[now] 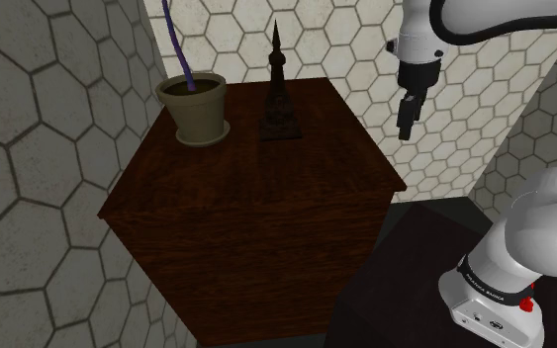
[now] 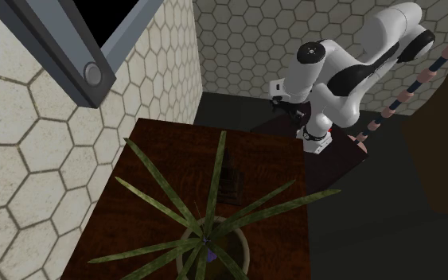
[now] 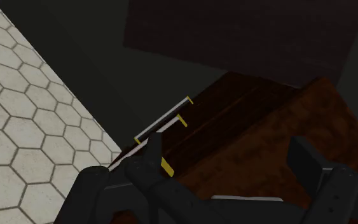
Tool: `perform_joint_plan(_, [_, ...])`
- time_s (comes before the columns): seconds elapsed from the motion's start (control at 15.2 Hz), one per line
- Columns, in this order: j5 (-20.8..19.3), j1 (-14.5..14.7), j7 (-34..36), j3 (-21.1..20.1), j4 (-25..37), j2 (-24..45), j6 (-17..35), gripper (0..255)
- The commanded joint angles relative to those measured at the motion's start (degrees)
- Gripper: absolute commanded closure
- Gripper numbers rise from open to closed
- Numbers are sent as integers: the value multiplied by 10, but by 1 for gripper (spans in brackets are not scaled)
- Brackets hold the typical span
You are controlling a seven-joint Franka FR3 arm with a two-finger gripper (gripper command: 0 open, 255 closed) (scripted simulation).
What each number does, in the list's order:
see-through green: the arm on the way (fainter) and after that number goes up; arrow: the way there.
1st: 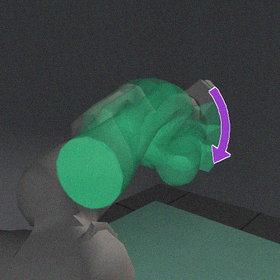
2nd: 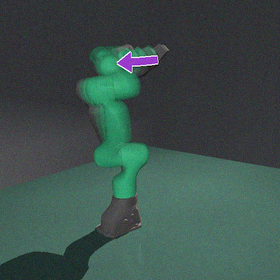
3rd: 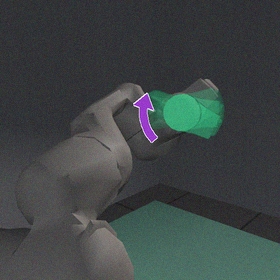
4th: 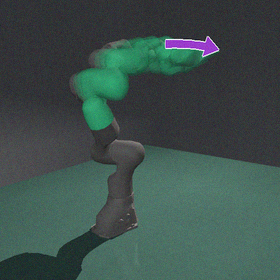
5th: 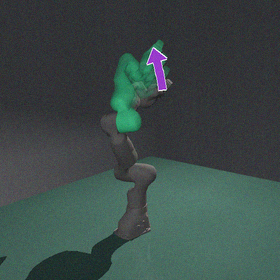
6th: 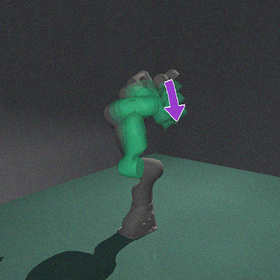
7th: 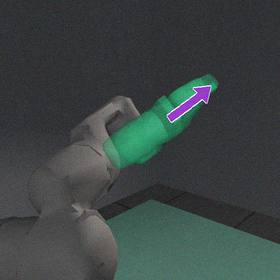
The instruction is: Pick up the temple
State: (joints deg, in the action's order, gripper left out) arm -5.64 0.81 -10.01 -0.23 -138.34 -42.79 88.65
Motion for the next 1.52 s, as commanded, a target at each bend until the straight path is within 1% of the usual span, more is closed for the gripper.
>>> perform_joint_plan(0.0, [0, 0, 0, 0, 0, 0, 0, 0])
perform_joint_plan(0.4, [8, -5, 93, -51, 51, 67, 91, 0])
perform_joint_plan(0.73, [-8, -17, 172, -92, 108, 129, 153, 0])
perform_joint_plan(1.12, [-53, -38, 273, -143, 196, 206, 205, 0])
perform_joint_plan(1.45, [-114, -56, 361, -184, 286, 275, 225, 0])
